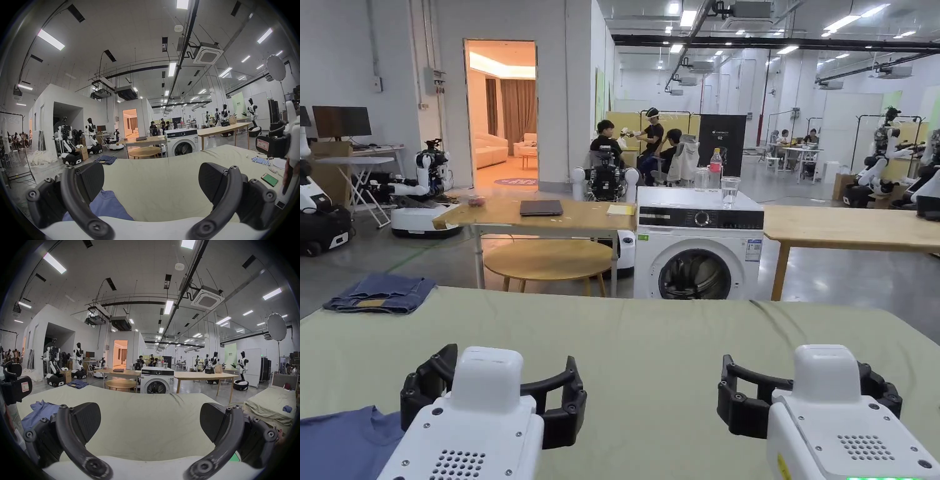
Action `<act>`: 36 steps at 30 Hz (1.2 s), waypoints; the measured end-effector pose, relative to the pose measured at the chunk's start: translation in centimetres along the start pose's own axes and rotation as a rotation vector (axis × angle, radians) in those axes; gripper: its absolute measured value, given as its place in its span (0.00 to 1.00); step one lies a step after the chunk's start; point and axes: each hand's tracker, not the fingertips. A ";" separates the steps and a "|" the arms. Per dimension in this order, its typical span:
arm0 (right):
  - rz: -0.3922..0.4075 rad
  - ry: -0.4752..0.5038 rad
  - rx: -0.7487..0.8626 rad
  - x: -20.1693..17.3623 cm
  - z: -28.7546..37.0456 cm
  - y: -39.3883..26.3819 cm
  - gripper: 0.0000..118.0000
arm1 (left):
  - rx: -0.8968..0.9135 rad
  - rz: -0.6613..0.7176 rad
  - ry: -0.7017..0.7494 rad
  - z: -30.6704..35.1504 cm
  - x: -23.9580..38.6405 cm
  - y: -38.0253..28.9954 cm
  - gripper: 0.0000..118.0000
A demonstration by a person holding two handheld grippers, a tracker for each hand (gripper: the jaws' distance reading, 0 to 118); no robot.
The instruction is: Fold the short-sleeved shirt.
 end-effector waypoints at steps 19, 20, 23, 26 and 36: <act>0.029 0.014 -0.042 -1.4 -0.3 1.6 0.00 | -0.016 -0.003 0.021 -0.1 1.8 -4.1 0.00; 0.029 0.049 -0.042 -2.6 -0.5 1.9 0.00 | -0.015 -0.006 0.042 0.3 1.2 -4.5 0.00; 0.026 0.175 -0.039 -7.6 -1.1 1.6 0.00 | -0.022 -0.011 0.155 2.2 -1.8 -5.5 0.00; 0.009 0.341 -0.049 -13.4 -1.1 1.1 0.00 | -0.053 -0.011 0.290 5.2 -5.5 -7.0 0.00; 0.037 0.550 -0.099 -21.4 -0.6 -2.0 0.00 | -0.375 -0.019 0.353 6.8 -7.6 -16.1 0.00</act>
